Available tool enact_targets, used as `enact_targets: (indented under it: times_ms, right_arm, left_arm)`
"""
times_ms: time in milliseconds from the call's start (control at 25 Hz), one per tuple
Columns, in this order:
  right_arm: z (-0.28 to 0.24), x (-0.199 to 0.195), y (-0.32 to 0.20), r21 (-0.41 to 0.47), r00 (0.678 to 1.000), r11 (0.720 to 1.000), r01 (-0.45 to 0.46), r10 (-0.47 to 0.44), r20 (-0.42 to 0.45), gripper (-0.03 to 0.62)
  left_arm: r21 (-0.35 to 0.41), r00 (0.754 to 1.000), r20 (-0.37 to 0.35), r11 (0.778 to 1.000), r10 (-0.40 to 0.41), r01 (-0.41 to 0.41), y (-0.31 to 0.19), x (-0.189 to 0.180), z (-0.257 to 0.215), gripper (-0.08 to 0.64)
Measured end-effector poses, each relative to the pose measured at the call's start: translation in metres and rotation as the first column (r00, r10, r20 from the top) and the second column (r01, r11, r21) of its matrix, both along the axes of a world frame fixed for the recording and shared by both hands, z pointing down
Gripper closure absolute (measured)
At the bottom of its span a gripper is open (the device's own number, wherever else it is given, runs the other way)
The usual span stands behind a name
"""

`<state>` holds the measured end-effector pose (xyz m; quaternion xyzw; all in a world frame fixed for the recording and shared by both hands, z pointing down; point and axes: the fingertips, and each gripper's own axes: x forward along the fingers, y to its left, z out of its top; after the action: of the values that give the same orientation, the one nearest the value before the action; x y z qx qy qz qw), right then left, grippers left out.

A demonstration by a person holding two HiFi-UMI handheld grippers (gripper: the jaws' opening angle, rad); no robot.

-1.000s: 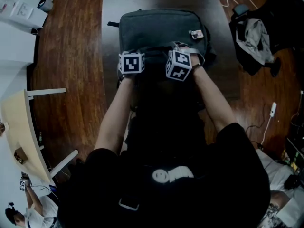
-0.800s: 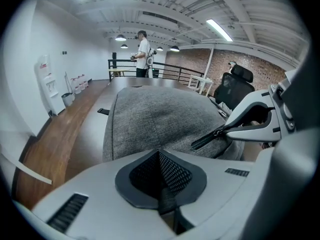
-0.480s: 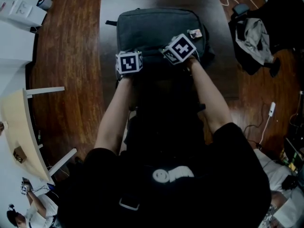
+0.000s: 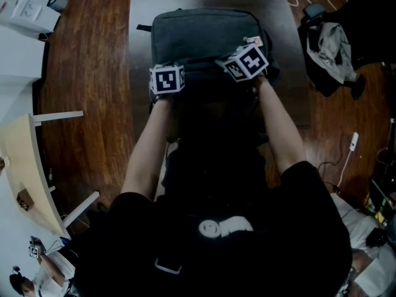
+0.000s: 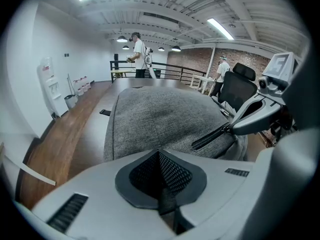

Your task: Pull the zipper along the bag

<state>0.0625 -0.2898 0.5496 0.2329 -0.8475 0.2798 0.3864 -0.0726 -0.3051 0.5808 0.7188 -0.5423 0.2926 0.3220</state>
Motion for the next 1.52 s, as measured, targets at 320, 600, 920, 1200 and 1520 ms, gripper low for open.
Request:
enact_targets:
  times_ms: [320,600,920,1200,1520]
  right_arm:
    - [0.003,0.049,-0.004,0.012,0.996,0.996,-0.085,0.085,0.007,0.574]
    - [0.008,0.073,-0.007,0.016,0.994,0.994,-0.106,0.106,0.005,0.574]
    - [0.023,0.092,-0.014,0.008,0.993,0.993,-0.114,0.114,-0.010,0.571]
    - [0.011,0.098,0.005,0.102,0.989,0.984,-0.144,0.146,-0.010,0.574]
    - [-0.006,0.083,0.056,0.037,0.896,0.948,-0.316,0.286,0.340,0.586]
  left_arm:
    - [-0.002,1.000,0.025,1.000,0.005,-0.005,0.001,-0.002,0.000,0.560]
    - [0.003,0.999,0.043,1.000,0.003,-0.003,0.001,-0.002,0.000,0.560]
    - [0.017,0.999,0.040,1.000,-0.021,0.021,-0.002,0.000,-0.008,0.560]
    - [0.009,0.995,0.045,0.996,-0.087,0.087,0.008,-0.005,-0.011,0.560]
    - [-0.024,0.982,-0.003,0.981,-0.191,0.191,0.067,-0.007,-0.017,0.560]
